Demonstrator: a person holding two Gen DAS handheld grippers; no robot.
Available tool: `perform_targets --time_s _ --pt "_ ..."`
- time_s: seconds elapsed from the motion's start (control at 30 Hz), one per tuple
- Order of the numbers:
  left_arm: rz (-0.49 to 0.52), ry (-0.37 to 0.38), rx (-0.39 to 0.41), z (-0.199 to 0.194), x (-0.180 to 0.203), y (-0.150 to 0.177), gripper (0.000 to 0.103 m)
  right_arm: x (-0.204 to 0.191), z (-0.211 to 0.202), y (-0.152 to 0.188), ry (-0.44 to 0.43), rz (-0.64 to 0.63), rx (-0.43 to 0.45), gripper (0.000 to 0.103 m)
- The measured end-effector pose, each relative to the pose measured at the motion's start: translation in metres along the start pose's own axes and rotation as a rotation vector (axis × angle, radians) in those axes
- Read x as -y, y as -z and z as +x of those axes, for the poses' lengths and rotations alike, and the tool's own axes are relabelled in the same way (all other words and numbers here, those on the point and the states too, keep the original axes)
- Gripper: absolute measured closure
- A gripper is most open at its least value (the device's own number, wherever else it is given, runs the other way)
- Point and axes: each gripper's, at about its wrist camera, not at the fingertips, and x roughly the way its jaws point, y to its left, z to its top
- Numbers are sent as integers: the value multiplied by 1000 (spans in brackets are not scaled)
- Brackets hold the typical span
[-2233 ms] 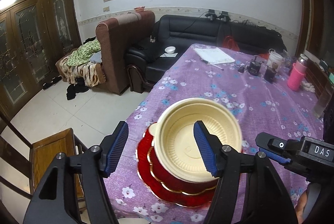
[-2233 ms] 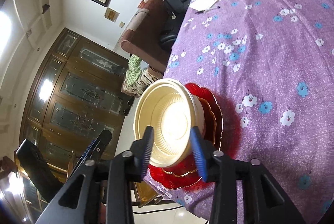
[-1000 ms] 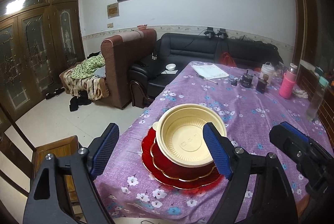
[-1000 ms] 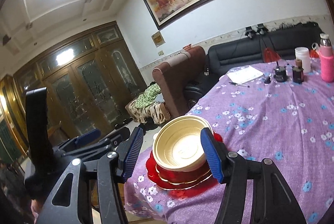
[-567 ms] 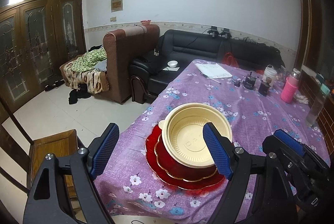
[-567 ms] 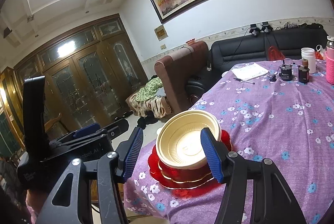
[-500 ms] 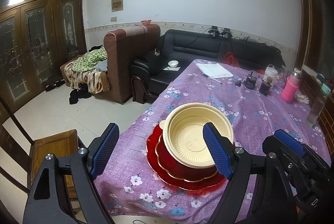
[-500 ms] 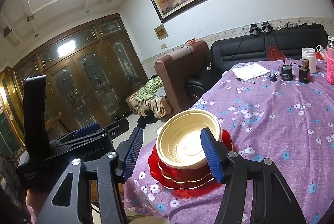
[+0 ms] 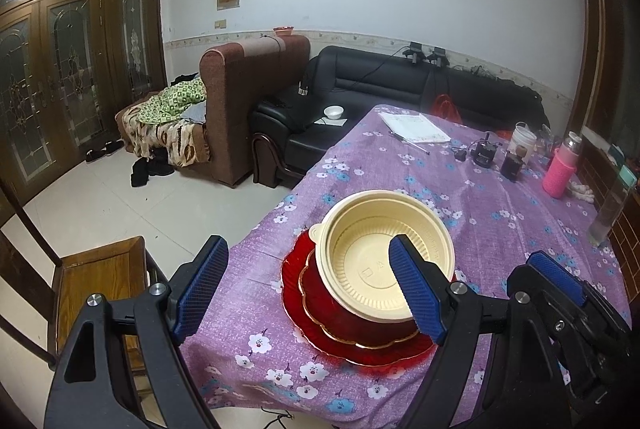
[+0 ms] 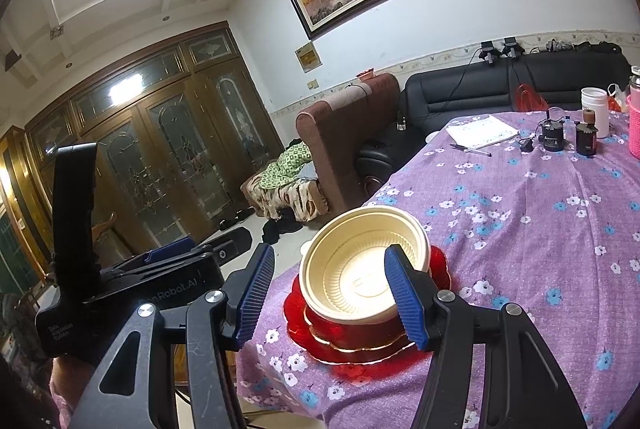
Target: Organize plates and bowls
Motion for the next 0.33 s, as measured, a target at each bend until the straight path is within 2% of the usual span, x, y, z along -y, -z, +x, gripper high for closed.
perform_targets --time_s 0.33 --pt "0 -15 9 4 0 1 20 4 6 2 8 12 -11 43"
